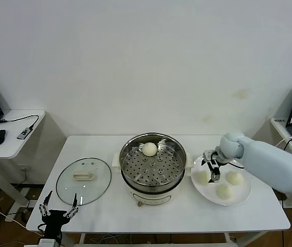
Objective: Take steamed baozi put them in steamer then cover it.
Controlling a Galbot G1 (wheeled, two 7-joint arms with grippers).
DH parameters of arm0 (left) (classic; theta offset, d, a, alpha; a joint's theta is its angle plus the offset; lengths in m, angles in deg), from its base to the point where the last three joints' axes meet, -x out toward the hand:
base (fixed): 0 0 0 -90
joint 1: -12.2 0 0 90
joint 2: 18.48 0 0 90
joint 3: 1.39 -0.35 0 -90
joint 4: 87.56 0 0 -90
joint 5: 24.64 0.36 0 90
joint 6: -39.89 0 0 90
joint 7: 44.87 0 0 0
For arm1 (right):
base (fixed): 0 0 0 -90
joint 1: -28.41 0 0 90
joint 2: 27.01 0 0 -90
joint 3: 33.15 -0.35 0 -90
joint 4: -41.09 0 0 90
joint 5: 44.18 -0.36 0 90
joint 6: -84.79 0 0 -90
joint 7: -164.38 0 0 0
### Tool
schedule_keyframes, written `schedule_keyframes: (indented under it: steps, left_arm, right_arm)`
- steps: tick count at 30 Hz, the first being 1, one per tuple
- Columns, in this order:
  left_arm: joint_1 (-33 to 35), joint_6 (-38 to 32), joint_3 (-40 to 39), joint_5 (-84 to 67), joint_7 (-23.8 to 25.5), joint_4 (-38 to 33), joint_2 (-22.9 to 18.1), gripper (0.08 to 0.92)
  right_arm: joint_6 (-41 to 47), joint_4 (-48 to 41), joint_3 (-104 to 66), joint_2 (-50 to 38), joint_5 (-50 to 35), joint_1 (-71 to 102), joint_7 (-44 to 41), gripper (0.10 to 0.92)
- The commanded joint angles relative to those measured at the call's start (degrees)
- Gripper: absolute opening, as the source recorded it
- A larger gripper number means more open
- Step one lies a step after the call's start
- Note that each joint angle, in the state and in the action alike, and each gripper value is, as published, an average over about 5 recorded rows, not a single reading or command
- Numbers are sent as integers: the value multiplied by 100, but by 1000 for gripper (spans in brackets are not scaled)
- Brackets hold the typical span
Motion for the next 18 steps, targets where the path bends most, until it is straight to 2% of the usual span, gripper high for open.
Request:
schedule_keyframes:
  steps: [1,9,18]
  left_arm:
    - [-7,1,-8,1,4,9,-2,823]
    - [-25,1,-22,6,8,21,-10,823]
    - [-10,-2,-1,4,3,7,-23,823]
  right_arm:
    - [-38,-272,-165,233,209,283,5,823]
    - [-47,-408,-254,306,239,362,30,785]
    - [9,-236,-272,179,230,197,-58,655]
